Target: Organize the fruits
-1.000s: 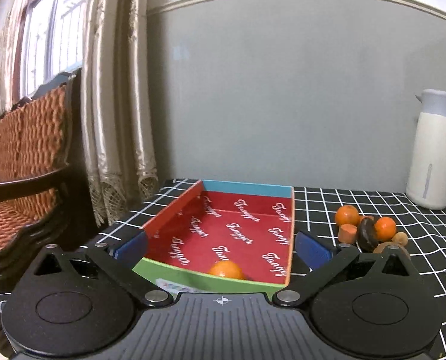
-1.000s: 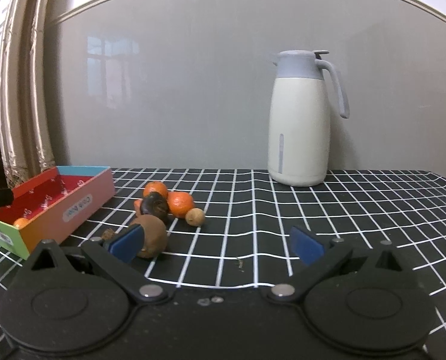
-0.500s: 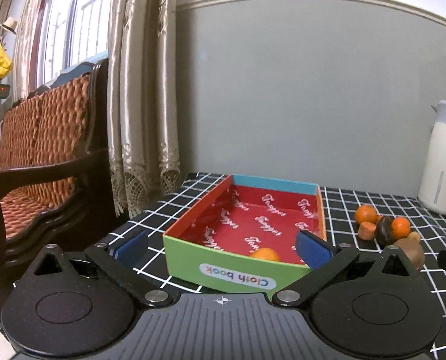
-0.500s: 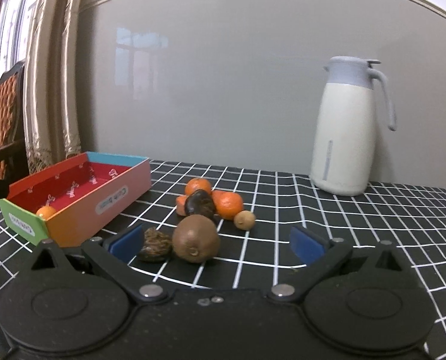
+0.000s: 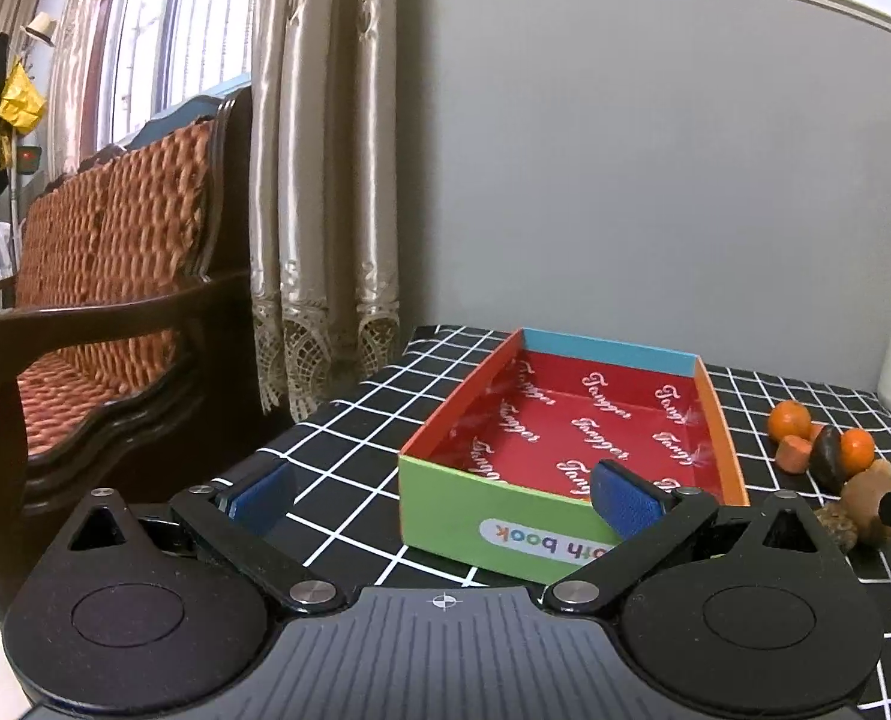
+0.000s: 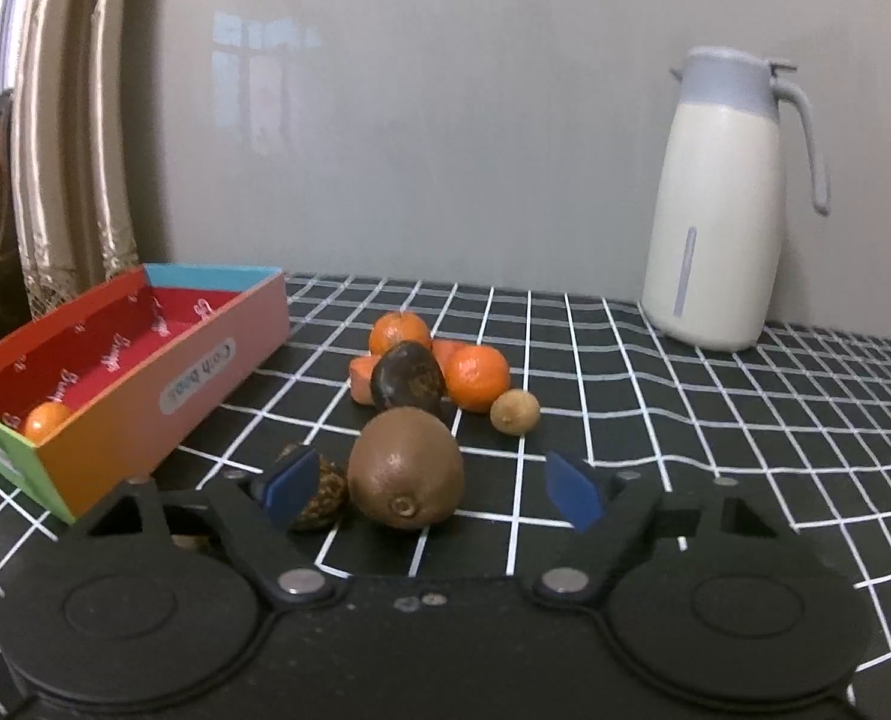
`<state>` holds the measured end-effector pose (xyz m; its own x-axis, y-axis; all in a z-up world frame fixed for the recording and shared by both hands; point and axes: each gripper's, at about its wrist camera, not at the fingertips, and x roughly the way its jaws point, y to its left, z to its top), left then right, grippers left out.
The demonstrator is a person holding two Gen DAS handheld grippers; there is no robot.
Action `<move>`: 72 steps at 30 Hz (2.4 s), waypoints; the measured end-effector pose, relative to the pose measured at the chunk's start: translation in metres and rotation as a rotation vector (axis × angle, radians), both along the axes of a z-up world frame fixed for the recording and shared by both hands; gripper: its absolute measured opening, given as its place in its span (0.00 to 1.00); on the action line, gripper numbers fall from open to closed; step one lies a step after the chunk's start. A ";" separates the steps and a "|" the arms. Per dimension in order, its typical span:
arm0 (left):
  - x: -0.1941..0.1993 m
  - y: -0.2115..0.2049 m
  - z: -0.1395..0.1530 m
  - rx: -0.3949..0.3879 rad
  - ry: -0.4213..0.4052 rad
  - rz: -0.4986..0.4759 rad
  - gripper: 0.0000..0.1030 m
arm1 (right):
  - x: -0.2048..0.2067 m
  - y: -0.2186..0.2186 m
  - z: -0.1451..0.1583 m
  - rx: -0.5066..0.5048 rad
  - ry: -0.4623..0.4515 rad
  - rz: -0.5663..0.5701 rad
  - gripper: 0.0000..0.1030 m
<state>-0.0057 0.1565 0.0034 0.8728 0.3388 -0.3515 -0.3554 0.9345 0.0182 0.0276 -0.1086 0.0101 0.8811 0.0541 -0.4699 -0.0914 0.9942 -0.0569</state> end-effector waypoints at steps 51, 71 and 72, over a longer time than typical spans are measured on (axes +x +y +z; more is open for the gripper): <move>-0.032 0.081 -0.004 -0.025 0.010 0.114 1.00 | -0.024 0.070 0.025 -0.050 -0.072 0.259 0.82; -0.027 0.046 0.004 -0.030 -0.035 0.053 1.00 | -0.042 0.087 -0.006 -0.122 0.051 0.347 0.49; -0.028 0.045 0.004 -0.029 -0.036 0.052 1.00 | -0.046 0.088 -0.004 -0.131 0.033 0.351 0.48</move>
<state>-0.0333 0.2019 0.0079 0.8664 0.3741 -0.3308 -0.4034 0.9147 -0.0220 -0.0181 -0.0202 0.0059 0.8040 0.2875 -0.5205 -0.4288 0.8868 -0.1726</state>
